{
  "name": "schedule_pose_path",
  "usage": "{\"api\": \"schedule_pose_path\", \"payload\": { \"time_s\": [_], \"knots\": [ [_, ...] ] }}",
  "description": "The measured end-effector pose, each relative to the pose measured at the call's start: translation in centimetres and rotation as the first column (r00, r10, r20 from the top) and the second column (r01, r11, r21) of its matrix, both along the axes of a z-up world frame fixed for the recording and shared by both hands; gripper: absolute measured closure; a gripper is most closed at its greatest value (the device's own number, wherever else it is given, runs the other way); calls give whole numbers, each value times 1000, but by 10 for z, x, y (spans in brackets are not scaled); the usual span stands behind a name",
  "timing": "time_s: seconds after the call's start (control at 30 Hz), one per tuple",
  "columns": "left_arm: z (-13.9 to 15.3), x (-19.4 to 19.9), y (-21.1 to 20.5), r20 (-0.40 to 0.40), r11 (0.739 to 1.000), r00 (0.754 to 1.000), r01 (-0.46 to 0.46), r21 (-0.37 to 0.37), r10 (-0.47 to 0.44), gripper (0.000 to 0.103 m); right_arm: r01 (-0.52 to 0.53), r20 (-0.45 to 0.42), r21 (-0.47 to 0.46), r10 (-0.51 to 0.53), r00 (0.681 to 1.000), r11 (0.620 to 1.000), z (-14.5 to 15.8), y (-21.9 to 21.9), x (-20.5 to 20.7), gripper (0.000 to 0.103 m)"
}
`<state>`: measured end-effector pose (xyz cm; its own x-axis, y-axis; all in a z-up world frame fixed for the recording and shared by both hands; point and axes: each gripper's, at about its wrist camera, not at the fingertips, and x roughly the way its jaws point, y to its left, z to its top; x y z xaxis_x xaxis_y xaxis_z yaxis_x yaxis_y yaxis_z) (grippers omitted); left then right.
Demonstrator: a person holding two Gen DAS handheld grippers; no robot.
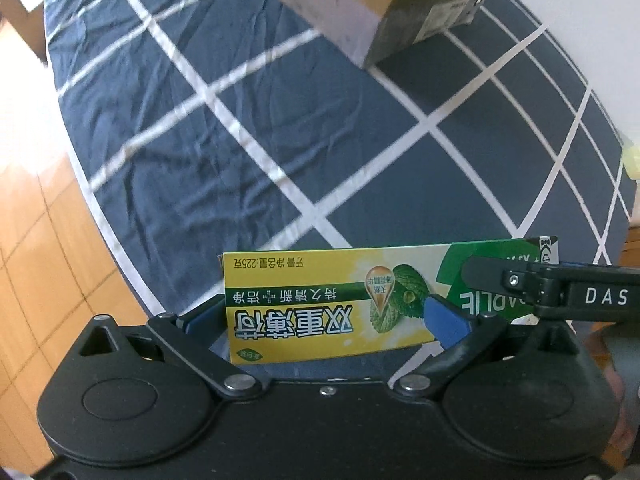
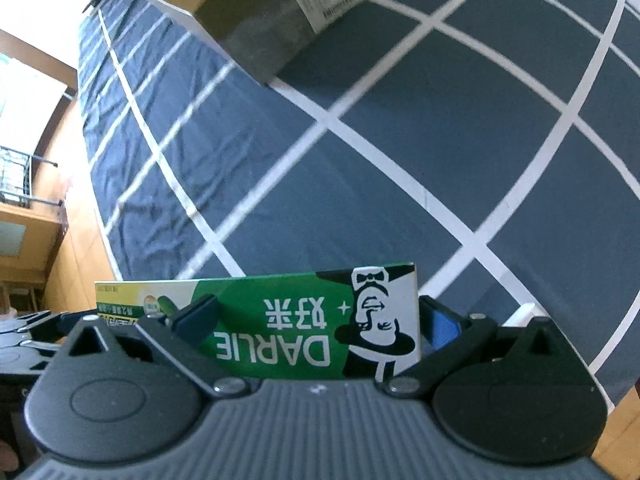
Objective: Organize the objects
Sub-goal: 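Lift the toothpaste box with both grippers and carry it over the cardboard box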
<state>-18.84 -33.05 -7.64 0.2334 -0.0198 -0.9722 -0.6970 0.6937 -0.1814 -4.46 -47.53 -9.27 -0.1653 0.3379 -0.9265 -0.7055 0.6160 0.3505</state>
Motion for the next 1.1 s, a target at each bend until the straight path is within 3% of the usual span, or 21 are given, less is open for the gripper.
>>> {"api": "schedule_pose_path", "payload": {
  "time_s": [0.27, 0.6, 1.1],
  "knots": [
    [29, 2, 41, 48, 993, 992, 111, 38, -113, 1, 101, 47, 40, -103, 994, 994, 32, 24, -15, 0],
    [64, -4, 101, 98, 969, 966, 230, 85, -238, 1, 231, 99, 95, -240, 966, 968, 70, 63, -49, 0],
    [99, 5, 185, 149, 947, 943, 271, 175, -298, 1, 287, 137, 189, -315, 939, 939, 104, 139, -62, 0]
  ]
}}
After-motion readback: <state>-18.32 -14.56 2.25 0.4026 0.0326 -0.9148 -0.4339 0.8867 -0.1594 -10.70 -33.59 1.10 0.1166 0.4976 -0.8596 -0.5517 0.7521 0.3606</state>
